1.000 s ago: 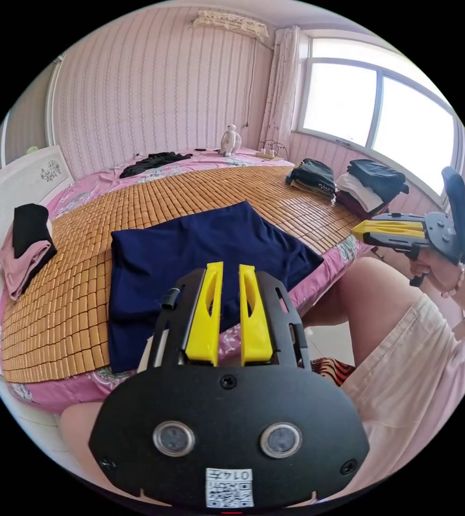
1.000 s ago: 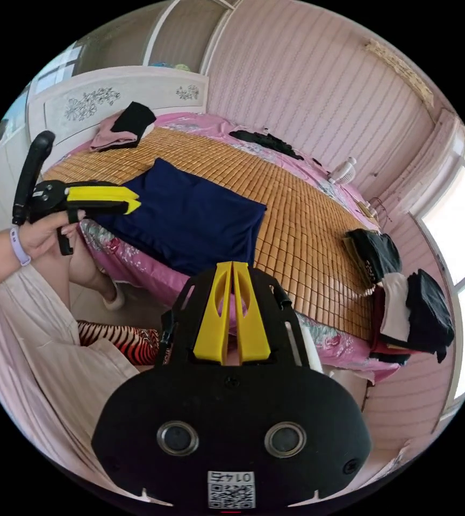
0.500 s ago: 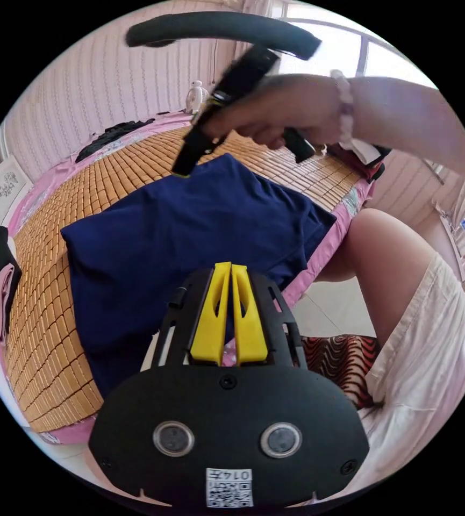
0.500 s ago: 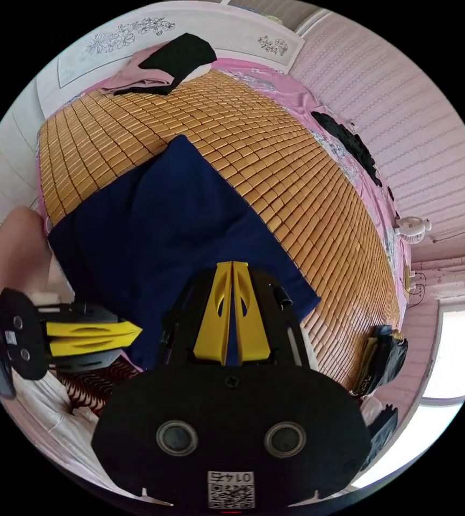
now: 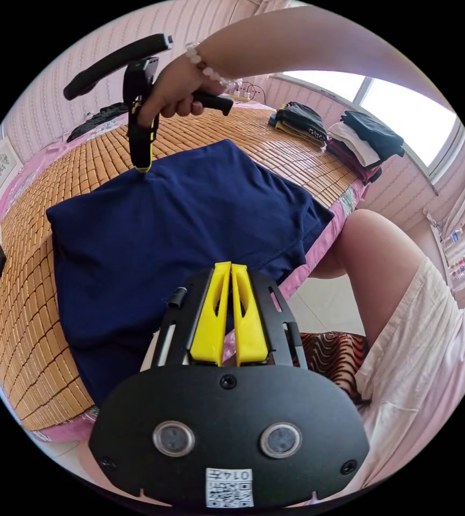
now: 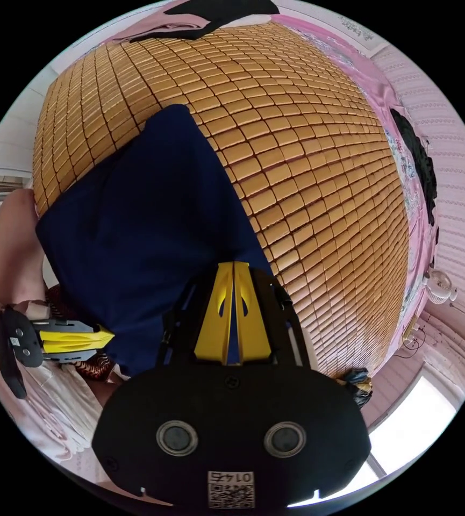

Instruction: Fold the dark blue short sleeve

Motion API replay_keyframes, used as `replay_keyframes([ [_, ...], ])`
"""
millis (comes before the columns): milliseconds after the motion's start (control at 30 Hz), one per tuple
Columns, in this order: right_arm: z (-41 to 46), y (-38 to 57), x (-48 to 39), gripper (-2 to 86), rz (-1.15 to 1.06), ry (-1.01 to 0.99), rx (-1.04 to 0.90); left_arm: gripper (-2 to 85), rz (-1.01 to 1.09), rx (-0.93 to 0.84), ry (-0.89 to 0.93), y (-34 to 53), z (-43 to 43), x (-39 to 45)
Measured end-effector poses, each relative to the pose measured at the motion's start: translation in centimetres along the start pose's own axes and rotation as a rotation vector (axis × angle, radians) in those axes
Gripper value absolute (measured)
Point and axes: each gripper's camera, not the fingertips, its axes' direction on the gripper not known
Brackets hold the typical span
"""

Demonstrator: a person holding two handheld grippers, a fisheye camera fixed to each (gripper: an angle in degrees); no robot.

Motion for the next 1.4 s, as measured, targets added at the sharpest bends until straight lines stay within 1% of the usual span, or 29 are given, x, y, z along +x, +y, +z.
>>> replay_keyframes([
  [67, 1.2, -1.1, 0.0, -0.5, -0.008, 0.062, -0.037, -1.0, -0.007, 0.003, 0.001, -0.2, 0.3, 0.0],
  [100, 1.3, -1.7, -0.2, -0.5, -0.059, 0.098, -0.062, -1.0, -0.011, 0.007, 0.003, -0.2, 0.3, 0.0],
  [133, 1.2, -2.3, -0.1, -0.5, -0.094, 0.104, -0.097, -1.0, -0.014, 0.011, 0.003, -0.2, 0.4, 0.0],
  [200, 0.5, -2.8, 0.5, -0.5, -0.111, 0.076, -0.108, -1.0, -0.008, 0.007, -0.001, -0.3, 0.5, 0.1],
  [300, 0.7, -3.2, 2.0, -0.5, -0.029, 0.017, -0.092, -1.0, 0.003, 0.002, -0.008, -0.5, 0.7, 0.4],
  [400, 1.0, -2.9, 2.2, -0.5, -0.022, 0.045, -0.069, -1.0, 0.021, 0.004, -0.028, -0.5, 0.8, 0.8],
  [467, 1.0, -2.5, 1.9, -0.6, -0.043, 0.088, -0.060, -1.0, 0.053, 0.007, -0.053, -0.4, 0.9, 1.3],
  [567, 0.8, -1.7, 0.7, -0.8, -0.083, 0.218, -0.053, -0.9, 0.062, -0.001, -0.067, -0.5, 0.6, 1.4],
  [600, 0.3, -1.0, 0.3, -0.9, -0.072, 0.268, -0.011, -0.9, 0.054, -0.003, -0.072, -0.6, 0.5, 1.3],
  [667, -1.0, 0.7, -0.1, -0.9, -0.058, 0.283, 0.076, -0.7, 0.022, 0.030, -0.094, -0.5, -0.2, 0.9],
  [733, -2.3, 3.8, 0.0, -0.9, -0.024, 0.203, 0.130, -0.5, 0.008, 0.106, -0.113, -0.1, -1.3, 0.7],
  [867, -2.0, 10.7, 1.1, -0.9, 0.077, 0.072, 0.144, 2.0, 0.021, 0.269, -0.081, 0.8, -3.2, 0.8],
  [967, 0.5, 17.6, 2.1, -0.6, 0.207, 0.010, 0.086, 5.3, 0.069, 0.304, -0.034, 1.1, -3.8, 1.7],
  [1033, 2.7, 23.4, 2.9, 0.1, 0.379, -0.028, 0.053, 6.1, 0.097, 0.327, -0.016, 1.2, -4.1, 2.2],
  [1067, 3.1, 24.9, 3.1, 0.8, 0.418, -0.046, 0.047, 6.5, 0.107, 0.339, -0.005, 1.3, -4.3, 2.5],
  [1133, 4.6, 30.0, 3.2, 4.7, 0.533, -0.130, 0.043, 7.2, 0.109, 0.356, 0.020, 1.3, -4.6, 2.8],
  [1167, 5.0, 31.1, 3.1, 5.9, 0.555, -0.148, 0.044, 7.5, 0.100, 0.368, 0.044, 1.2, -4.6, 2.9],
  [1300, 7.7, 36.4, 3.3, 12.9, 0.670, -0.203, 0.012, 8.3, 0.102, 0.334, 0.079, 0.6, -2.9, 3.7],
  [1367, 9.0, 37.7, 3.6, 13.7, 0.668, -0.294, 0.000, 10.2, 0.109, 0.246, 0.090, -0.4, -1.0, 4.5],
  [1400, 9.7, 38.5, 3.8, 13.5, 0.663, -0.361, 0.016, 10.9, 0.111, 0.230, 0.090, -0.6, -0.7, 4.8],
])
